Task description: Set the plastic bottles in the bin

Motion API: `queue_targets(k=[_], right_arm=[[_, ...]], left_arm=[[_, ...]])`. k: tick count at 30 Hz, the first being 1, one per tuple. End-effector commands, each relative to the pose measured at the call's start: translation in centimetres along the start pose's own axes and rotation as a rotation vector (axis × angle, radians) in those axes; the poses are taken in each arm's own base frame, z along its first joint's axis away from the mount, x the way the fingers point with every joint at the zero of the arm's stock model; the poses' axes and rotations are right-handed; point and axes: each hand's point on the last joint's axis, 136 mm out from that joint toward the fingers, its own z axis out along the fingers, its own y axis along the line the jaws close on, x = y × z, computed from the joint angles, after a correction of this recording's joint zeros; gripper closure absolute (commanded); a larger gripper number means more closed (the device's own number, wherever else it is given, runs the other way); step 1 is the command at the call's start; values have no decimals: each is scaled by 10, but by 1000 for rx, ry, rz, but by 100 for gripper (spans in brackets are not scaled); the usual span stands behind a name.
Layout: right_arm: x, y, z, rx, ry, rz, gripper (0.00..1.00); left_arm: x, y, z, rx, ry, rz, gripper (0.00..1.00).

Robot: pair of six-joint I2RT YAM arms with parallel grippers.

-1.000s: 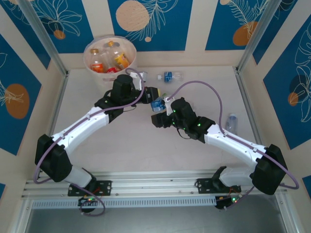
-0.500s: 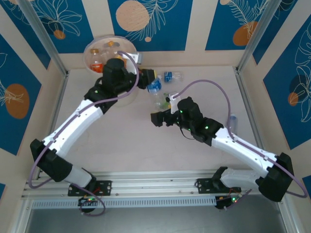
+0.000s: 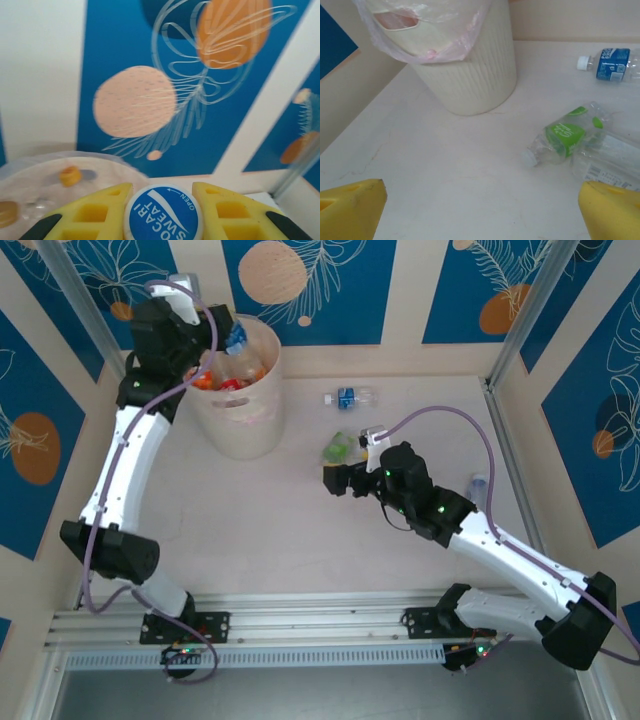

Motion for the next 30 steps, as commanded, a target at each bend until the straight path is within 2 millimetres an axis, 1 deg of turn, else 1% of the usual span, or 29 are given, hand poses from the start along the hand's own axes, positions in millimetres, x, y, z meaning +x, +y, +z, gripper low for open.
queue_targets(k=[1,4,6,9,12,14,15,19,21,25,27,30], right_arm=[[5,-9,2,43,17,32,1],[6,-14,1,66,29,42,1],[6,-23,0,114,45,65,1],[8,-38,1,179,81,106,1],[12,-54,1,237,112,137,1],[14,-63,1,264,127,165,1],[15,-68,0,272,132,178,1],[17,-77,-1,280,140,220,1],[18,-81,0,283,146,235,1],[20,-97,0,319,179,267,1],[23,-106,2,325,213,298,1],[26,-119,8,317,260,342,1]], left_arm=[[-8,24,5,-44,17,-14,100],[-1,51,17,-92,60,-28,100],[8,68,25,-113,96,-52,100],[23,87,37,-127,150,-100,100],[37,99,48,-124,205,-142,100],[47,105,55,-113,242,-174,100],[51,104,58,-99,262,-188,100],[69,108,69,-88,326,-212,100],[82,111,75,-88,360,-225,100],[106,117,81,-87,424,-252,96],[117,120,84,-87,450,-266,90],[127,126,87,-88,474,-290,76]])
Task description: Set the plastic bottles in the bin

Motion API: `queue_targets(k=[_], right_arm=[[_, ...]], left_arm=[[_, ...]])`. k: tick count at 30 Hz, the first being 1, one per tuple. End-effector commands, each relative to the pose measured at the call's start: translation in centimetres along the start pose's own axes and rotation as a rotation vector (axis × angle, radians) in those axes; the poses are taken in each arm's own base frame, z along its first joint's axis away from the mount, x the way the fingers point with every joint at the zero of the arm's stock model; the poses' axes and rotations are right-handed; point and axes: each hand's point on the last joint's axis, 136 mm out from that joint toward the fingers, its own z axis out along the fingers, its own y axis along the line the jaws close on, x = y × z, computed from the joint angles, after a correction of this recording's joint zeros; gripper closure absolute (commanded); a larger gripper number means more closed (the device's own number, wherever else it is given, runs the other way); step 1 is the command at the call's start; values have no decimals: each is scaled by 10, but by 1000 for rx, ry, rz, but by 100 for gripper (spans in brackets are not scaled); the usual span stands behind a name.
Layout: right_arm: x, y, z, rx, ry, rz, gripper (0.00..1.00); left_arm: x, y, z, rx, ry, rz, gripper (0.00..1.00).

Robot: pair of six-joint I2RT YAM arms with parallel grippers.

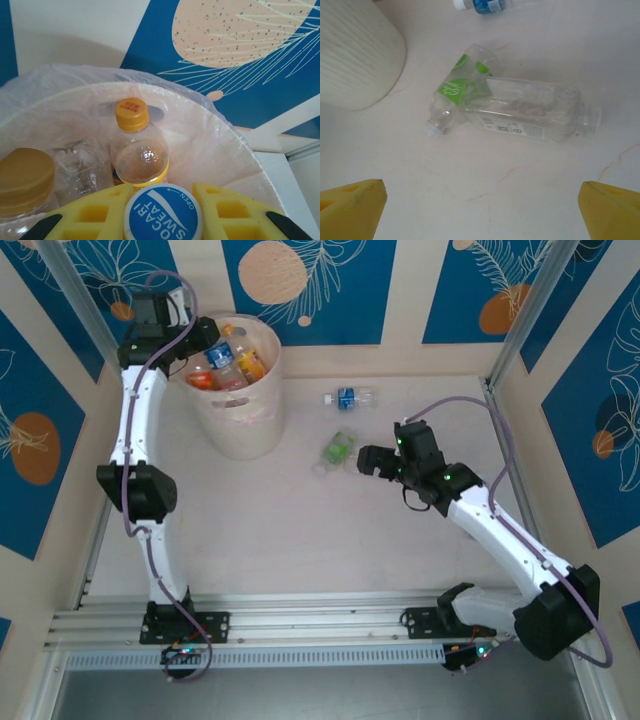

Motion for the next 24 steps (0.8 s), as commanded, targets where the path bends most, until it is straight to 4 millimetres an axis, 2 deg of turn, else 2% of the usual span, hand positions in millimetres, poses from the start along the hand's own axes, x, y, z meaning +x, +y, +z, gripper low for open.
queue_targets(k=[1,3,7,9,11,17,21,24], right_arm=[[-2,-2,4,-40,70,45,1],[-4,-8,12,-47,95,71,1],[-12,-15,25,-57,121,100,1],[-18,-16,30,-64,122,96,1],[-23,-16,36,-68,127,88,1],[-34,-12,58,-91,153,11,1],[-36,-12,77,-105,189,-24,1],[-37,-10,89,-134,214,-46,1]], left_arm=[[22,22,14,-23,86,-48,72],[23,27,16,-36,86,-54,65],[23,38,16,-83,84,-53,61],[22,40,15,-90,80,-51,50],[18,38,13,-82,66,-50,45],[-14,13,-6,-15,-22,-41,33],[-36,-9,-30,28,-89,-26,19],[-46,-25,-49,59,-119,-15,6]])
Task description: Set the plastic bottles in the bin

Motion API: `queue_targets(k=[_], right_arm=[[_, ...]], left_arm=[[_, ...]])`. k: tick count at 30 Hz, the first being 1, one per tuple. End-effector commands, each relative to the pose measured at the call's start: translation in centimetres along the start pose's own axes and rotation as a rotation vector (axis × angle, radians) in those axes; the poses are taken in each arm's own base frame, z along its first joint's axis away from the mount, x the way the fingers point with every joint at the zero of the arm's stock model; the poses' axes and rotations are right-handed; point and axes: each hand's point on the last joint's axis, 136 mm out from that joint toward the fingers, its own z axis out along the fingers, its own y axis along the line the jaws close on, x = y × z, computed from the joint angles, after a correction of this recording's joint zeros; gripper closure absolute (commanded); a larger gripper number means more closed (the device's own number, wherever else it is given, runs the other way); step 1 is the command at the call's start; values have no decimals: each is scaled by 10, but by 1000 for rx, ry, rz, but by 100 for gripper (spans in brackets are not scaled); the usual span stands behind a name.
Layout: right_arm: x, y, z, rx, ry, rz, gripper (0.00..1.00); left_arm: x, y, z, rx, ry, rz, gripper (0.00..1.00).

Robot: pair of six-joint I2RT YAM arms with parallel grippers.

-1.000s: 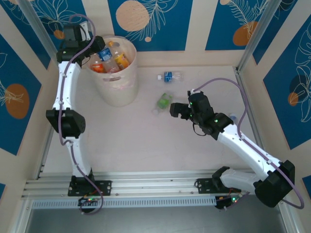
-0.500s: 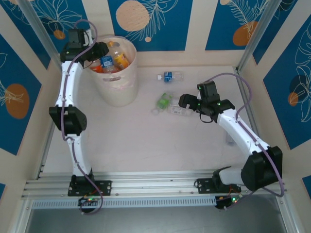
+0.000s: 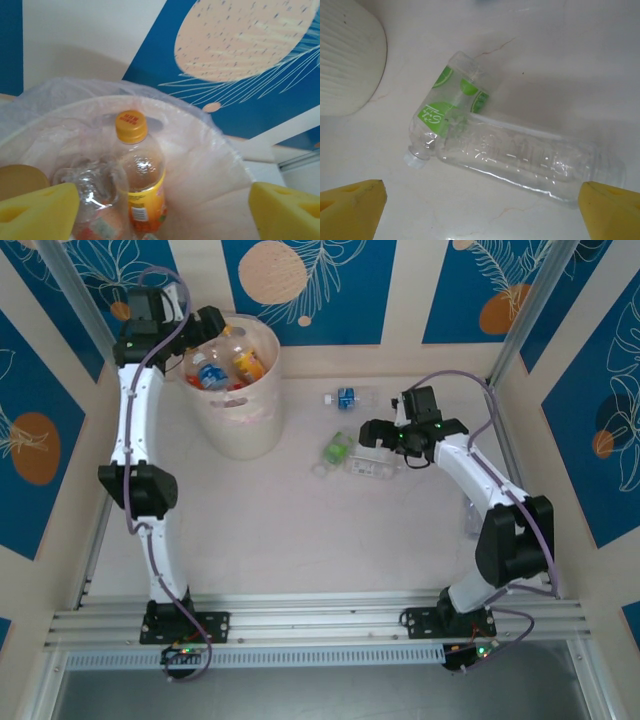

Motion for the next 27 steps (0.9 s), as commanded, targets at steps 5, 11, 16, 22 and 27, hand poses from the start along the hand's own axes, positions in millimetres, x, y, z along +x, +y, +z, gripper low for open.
queue_targets(k=[5,11,16,22,27], right_arm=[[-13,-1,27,-72,65,-64,1],[-17,-3,52,-108,115,-71,1],[-14,-5,67,-117,164,-73,1],[-2,4,64,-175,191,-62,1],[11,4,64,-170,225,-59,1]], left_arm=[[-31,-49,-64,110,-82,38,0],[-12,-67,-89,116,-58,79,0],[17,-87,-114,139,-64,121,0],[55,-104,-146,127,-100,171,0],[91,-115,-157,135,-83,196,0]])
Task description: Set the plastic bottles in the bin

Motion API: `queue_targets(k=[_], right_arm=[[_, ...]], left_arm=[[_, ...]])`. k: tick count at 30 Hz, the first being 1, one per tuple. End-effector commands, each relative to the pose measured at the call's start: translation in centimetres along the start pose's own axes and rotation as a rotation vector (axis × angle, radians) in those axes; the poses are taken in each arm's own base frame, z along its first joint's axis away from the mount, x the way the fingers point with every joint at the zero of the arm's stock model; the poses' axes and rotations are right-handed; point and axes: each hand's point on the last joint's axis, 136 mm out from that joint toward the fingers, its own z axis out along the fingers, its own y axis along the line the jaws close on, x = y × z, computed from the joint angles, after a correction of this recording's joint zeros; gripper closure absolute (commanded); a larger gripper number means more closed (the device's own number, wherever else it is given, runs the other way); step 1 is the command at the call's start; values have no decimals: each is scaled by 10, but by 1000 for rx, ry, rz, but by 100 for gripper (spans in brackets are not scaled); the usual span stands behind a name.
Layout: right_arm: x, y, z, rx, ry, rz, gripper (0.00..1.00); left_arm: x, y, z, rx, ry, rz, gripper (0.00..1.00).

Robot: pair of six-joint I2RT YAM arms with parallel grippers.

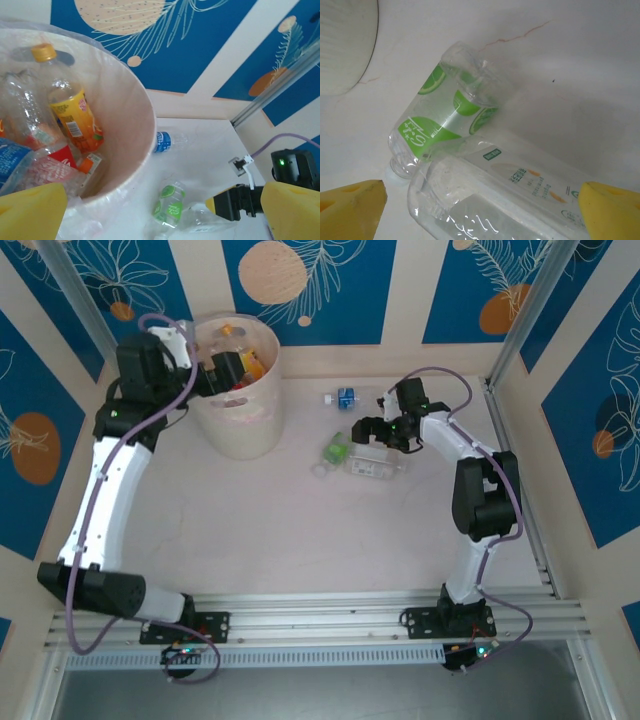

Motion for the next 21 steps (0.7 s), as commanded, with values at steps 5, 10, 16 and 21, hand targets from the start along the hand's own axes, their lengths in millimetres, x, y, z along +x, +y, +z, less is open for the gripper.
queue_targets(k=[5,10,16,21], right_arm=[[34,10,-3,5,86,12,1],[58,18,-4,62,131,1,1],[84,25,-3,148,181,-56,1],[90,24,2,202,200,-93,1]], left_arm=[[22,-15,-8,-3,-29,50,0],[33,-20,-12,7,-14,46,0],[39,-21,-19,5,-16,45,0],[45,-17,-20,-8,-6,40,0]])
